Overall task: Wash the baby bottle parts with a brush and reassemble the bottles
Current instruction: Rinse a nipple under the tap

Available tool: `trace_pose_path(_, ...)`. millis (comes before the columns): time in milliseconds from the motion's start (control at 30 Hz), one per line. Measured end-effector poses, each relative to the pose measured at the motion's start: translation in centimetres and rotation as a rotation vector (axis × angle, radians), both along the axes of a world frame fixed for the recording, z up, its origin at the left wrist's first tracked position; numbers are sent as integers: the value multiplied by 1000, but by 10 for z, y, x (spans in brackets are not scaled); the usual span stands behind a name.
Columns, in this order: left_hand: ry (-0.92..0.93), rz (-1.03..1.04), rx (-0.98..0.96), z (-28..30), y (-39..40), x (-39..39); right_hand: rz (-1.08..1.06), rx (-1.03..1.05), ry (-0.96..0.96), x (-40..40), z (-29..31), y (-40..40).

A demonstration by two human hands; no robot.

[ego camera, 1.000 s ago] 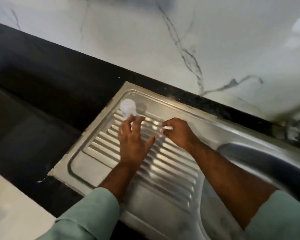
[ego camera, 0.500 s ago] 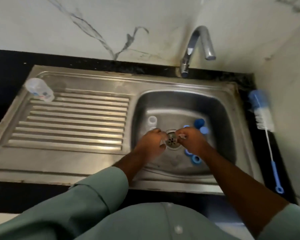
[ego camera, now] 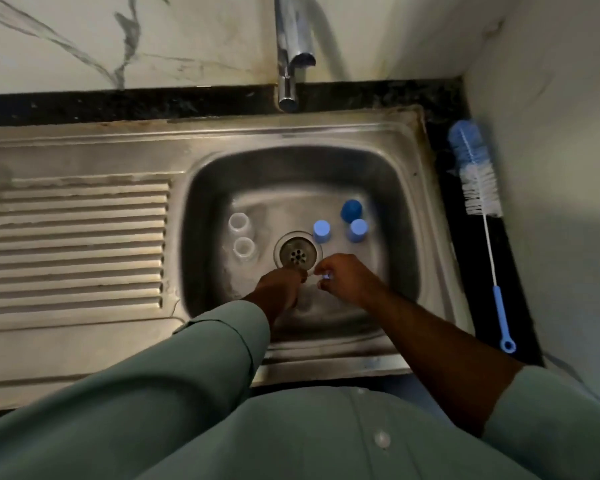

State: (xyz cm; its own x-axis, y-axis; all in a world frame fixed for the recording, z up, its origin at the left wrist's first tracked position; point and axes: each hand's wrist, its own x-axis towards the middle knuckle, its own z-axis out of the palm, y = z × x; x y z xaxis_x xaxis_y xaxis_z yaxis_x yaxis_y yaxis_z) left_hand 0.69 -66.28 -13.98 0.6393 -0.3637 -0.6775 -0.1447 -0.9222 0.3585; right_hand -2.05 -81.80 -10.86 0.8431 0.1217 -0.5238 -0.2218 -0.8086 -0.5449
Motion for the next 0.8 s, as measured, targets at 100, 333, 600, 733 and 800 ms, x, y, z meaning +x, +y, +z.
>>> trace_pose_path(100,-9,-24,18,-7,-8,4,-1,6,31,4,-14,-2)
trace_pose_path(333,-14,-78,69,-24,4,10,13,-19,109,13,-33,-2)
trace_pose_path(600,252,953,-697,22,14,38,-286,215,-52,47,1,-5)
trace_pose_path(733,408,1313,-1121,57,8,56,-399,363,-324,103,47,-7)
trace_pose_path(800,454,1442,-1208,66,2,64,-430,417,-421,135,68,-7)
